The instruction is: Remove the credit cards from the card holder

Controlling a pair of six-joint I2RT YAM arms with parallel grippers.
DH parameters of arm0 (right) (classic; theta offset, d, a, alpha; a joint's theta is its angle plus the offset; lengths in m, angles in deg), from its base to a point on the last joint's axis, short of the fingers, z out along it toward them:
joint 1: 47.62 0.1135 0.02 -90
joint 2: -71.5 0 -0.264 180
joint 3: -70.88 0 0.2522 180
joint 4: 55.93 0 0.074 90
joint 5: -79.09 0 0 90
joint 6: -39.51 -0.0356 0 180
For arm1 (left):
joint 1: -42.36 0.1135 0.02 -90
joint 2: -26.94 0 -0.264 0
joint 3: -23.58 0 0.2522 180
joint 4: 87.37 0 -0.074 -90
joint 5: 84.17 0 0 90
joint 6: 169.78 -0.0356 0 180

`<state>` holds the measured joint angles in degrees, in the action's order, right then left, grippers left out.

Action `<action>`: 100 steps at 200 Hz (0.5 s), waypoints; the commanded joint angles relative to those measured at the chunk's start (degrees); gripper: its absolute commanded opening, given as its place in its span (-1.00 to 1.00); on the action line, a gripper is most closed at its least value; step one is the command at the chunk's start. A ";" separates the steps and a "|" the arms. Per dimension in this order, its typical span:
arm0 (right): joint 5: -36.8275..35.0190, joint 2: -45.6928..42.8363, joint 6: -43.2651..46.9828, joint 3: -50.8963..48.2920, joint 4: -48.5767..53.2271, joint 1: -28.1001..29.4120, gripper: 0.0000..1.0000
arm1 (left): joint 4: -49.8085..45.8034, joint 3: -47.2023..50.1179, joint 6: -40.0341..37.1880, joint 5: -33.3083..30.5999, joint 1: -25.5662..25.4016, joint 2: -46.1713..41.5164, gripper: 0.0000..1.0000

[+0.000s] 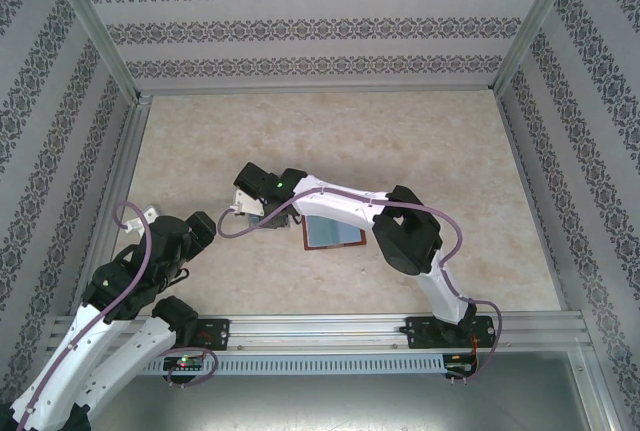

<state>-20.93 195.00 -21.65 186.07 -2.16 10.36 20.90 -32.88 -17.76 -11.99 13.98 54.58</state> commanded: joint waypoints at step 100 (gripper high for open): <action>10.20 -18.36 -26.36 -15.43 -8.29 -10.68 -0.43 | 15.22 -0.48 -10.69 14.79 0.69 14.07 0.99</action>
<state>-15.86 182.09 -35.96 174.75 -8.28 3.08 28.00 -32.74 -22.94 -3.45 13.98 64.63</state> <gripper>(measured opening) 0.286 0.995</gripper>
